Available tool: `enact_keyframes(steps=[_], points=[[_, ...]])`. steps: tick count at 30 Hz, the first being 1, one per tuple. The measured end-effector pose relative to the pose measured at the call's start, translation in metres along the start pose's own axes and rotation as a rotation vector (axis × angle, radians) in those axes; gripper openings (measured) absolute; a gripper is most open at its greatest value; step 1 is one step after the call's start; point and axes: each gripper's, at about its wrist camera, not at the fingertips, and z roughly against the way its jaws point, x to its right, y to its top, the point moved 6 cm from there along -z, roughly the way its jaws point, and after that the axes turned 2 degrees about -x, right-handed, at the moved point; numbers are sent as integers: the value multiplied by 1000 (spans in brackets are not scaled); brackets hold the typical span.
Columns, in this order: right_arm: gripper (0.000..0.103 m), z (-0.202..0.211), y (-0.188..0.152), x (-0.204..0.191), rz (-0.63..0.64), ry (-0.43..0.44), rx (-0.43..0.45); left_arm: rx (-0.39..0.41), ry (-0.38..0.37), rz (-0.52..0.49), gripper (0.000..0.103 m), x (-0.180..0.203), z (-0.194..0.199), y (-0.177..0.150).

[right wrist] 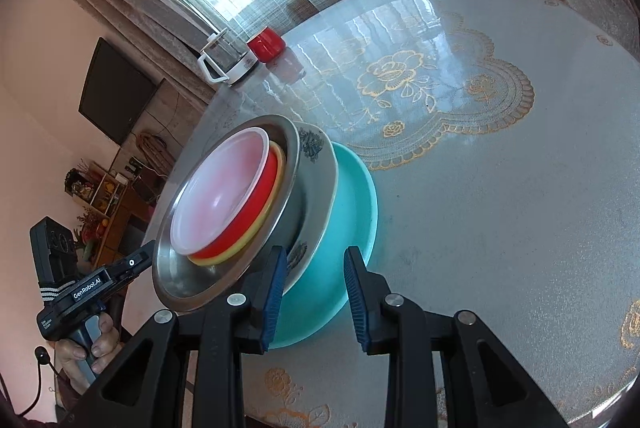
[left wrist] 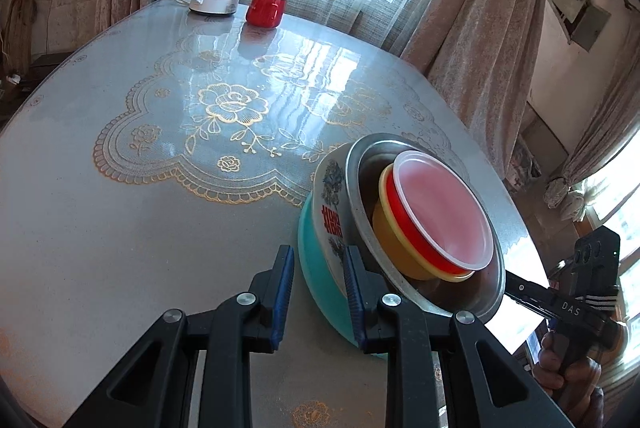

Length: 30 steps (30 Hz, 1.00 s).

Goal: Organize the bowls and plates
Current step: 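Lower the steel bowl onto the character plate and open both tools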

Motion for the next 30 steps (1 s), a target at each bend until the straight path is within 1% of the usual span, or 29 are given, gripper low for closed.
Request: enact_keyframes(steps=[3, 5, 7, 9, 12, 17, 22, 30], points=[[30, -7, -3, -3, 12, 4, -17, -14, 12, -26, 25, 6, -7, -6], [28, -7, -3, -6, 28, -3, -9, -15, 6, -37, 25, 9, -8, -9], [22, -8, -3, -9, 46, -8, -3, -13, 1, -48, 22, 12, -9, -10], [18, -9, -2, -14, 73, -25, 1, -8, 7, -68, 19, 15, -10, -11], [18, -12, 0, -15, 94, -66, 10, 4, 32, -98, 19, 18, -11, -13], [18, -12, 2, -15, 116, -97, 23, 4, 35, -107, 19, 17, -13, -14], [17, -13, 7, -17, 155, -154, 40, -2, 43, -109, 20, 17, -15, -17], [16, -15, 12, -17, 178, -185, 56, 3, 56, -118, 20, 20, -15, -16]])
